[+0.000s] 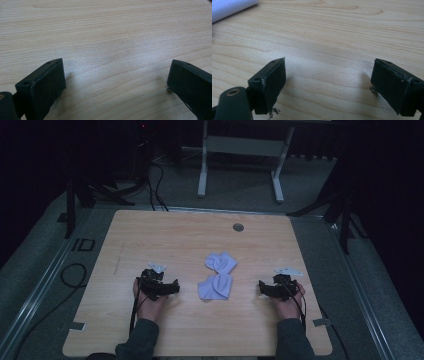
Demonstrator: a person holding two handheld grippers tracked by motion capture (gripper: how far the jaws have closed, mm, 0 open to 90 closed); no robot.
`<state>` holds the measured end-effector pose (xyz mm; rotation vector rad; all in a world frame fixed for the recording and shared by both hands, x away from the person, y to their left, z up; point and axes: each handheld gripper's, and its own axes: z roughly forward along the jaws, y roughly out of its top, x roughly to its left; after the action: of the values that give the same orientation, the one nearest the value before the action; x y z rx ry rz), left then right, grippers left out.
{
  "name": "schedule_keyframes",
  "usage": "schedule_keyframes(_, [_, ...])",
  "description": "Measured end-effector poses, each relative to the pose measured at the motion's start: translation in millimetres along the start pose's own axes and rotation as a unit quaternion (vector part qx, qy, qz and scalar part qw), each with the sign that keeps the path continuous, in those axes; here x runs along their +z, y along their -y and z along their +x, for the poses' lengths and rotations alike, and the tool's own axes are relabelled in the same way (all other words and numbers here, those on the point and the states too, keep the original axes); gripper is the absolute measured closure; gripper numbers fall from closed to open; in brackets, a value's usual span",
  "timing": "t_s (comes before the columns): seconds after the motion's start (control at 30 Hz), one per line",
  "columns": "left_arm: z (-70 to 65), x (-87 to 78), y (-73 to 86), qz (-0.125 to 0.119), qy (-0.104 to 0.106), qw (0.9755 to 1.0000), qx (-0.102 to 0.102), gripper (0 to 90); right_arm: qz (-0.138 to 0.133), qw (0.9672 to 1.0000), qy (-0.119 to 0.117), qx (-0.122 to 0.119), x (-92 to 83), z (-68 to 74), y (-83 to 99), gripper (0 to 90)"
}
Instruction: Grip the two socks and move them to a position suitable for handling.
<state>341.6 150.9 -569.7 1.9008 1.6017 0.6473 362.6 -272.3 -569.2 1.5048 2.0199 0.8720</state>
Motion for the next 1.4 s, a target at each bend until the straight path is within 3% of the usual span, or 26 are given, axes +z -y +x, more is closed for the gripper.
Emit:
schedule_keyframes(0.37, [-0.4,-0.1,0.0,0.001,-0.001,1.0000,-0.001,1.3,-0.001,1.0000,0.004,0.004,-0.5,0.4,0.2,14.0])
schedule_keyframes(0.4, [-0.7,-0.1,0.0,0.001,-0.001,1.0000,-0.001,1.4,-0.001,1.0000,0.005,0.005,-1.4,0.6,-0.1,20.3])
schedule_keyframes(0.5, [-0.7,-0.1,0.0,0.001,-0.001,1.0000,-0.001,1.4,-0.002,1.0000,0.006,0.006,-2.8,1.3,-0.4,24.6])
schedule_keyframes(0.53, [-0.7,-0.1,0.0,0.001,-0.001,1.0000,-0.001,1.3,-0.002,1.0000,0.004,0.005,-4.2,2.1,-1.0,33.5])
schedule_keyframes(0.63, [-0.7,-0.1,0.0,0.001,-0.001,1.0000,-0.001,1.4,-0.001,1.0000,-0.003,-0.003,-5.7,2.5,-1.2,39.6])
schedule_keyframes(0.67, [-0.7,-0.1,0.0,0.001,-0.002,1.0000,-0.001,1.4,-0.001,0.9999,-0.014,-0.001,-7.5,3.6,-1.6,47.0])
schedule_keyframes(0.83, [-0.8,-0.1,-0.1,0.001,-0.002,1.0000,-0.002,1.4,0.001,0.9995,-0.030,-0.011,-10.2,10.1,-2.7,58.6])
schedule_keyframes(0.87, [-0.7,-0.1,-0.1,0.001,-0.002,1.0000,-0.002,1.4,0.003,0.9991,-0.038,-0.019,-12.2,14.7,-3.8,65.1])
schedule_keyframes(1.1, [-0.8,-0.1,-0.1,0.001,-0.002,1.0000,-0.002,1.4,0.006,0.9966,-0.053,-0.063,-21.7,32.0,-6.9,78.5])
schedule_keyframes(1.27, [-1.0,-0.1,-0.2,0.002,-0.003,1.0000,-0.003,1.4,0.005,0.9902,-0.078,-0.116,-25.0,54.6,-12.7,89.2])
schedule_keyframes(1.4, [-1.1,-0.1,-0.2,0.001,-0.003,1.0000,-0.003,1.4,0.003,0.9845,-0.093,-0.149,-23.9,74.1,-17.9,89.8])
